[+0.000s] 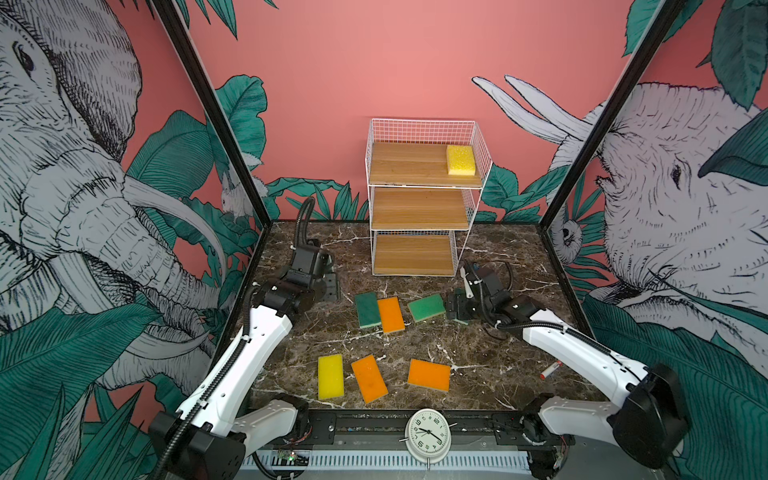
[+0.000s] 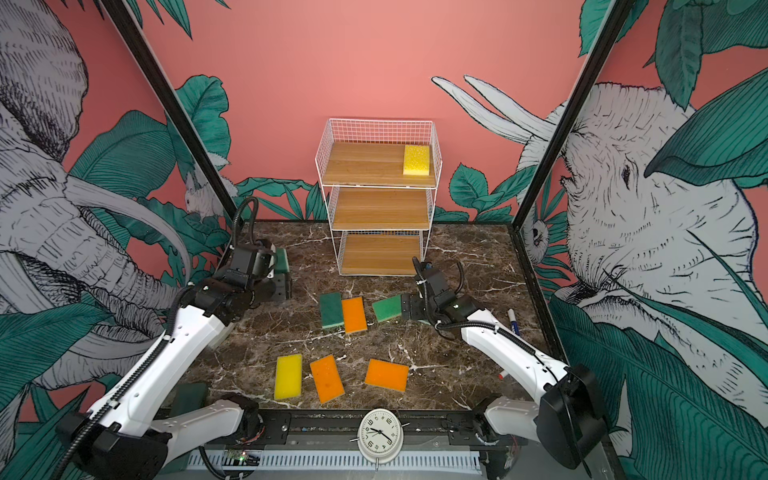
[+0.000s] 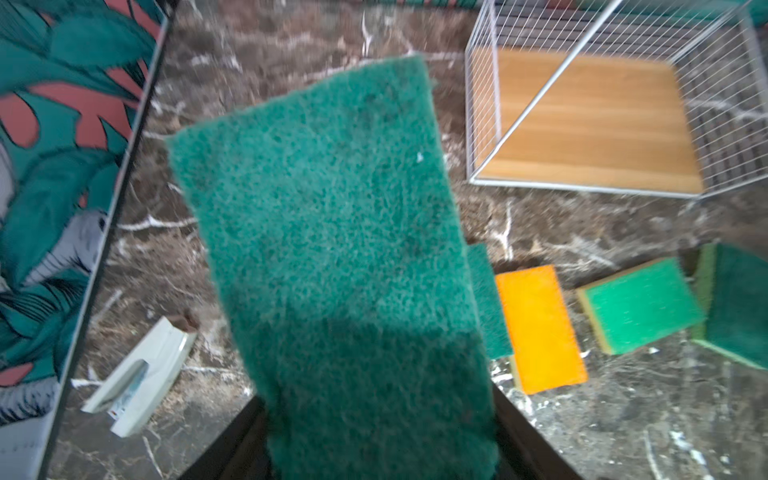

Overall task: Place and organize the cleaning sponges onto the shelf
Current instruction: 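Lift the dark green scouring pad with the left gripper toward the shelf, then carry the green pad with the left gripper over the top shelf board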

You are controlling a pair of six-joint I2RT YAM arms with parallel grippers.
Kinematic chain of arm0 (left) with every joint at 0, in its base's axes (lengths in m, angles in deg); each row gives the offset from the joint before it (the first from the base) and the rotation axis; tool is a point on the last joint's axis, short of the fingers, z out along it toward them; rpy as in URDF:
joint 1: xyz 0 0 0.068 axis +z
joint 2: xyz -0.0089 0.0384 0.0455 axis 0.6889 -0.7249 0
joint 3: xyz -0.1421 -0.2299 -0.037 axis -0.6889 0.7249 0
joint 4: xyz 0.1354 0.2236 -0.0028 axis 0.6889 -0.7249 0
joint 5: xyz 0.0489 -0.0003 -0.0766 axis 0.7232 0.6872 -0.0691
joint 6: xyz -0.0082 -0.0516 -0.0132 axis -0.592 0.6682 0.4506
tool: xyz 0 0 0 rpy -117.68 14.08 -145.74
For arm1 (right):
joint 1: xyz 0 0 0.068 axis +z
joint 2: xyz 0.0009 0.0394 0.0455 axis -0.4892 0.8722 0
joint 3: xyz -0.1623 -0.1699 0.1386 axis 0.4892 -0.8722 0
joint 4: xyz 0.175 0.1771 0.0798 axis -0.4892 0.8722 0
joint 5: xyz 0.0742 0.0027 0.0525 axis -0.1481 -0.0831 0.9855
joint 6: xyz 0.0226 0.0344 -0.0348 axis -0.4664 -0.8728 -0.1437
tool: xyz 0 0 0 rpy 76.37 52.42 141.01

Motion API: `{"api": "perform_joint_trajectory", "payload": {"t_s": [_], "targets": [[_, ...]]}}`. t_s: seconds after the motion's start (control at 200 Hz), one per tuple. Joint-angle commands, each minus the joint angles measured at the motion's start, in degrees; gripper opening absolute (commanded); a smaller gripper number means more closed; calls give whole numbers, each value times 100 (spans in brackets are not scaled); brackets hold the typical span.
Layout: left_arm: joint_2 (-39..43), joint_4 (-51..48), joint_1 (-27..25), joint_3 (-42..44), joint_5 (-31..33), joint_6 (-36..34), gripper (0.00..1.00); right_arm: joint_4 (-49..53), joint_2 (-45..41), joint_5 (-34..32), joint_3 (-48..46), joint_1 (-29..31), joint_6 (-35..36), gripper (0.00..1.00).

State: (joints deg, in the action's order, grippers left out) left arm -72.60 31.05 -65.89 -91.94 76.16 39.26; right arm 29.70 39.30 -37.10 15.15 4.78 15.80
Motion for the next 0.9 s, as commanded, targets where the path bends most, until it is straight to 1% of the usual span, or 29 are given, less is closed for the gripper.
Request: {"api": "perform_joint_trajectory", "payload": {"t_s": [0.0, 0.19, 0.36, 0.54, 0.685, 0.82, 0.895], "targets": [[-140, -716, -119, -720, 174, -377, 68, -78, -181, 2, 44, -21, 99, 95], [-362, -808, -347, -1768, 189, -603, 68, 46, -342, -117, 7, -21, 167, 95], [-823, -688, -629, -2743, 164, -886, 68, 83, -450, -179, -52, -28, 189, 95], [-1387, -254, -846, -3814, -330, -1095, 68, 165, -620, -212, -125, -28, 207, 95], [-1914, 35, -965, -4689, -736, -1115, 68, 237, -834, -324, -235, -30, 242, 95], [-2371, 372, -1144, -5299, -986, -1209, 68, 259, -951, -338, -307, -31, 233, 96], [-2547, 771, -1216, -5418, -1046, -1342, 68, 255, -999, -338, -346, -31, 228, 96]]}}
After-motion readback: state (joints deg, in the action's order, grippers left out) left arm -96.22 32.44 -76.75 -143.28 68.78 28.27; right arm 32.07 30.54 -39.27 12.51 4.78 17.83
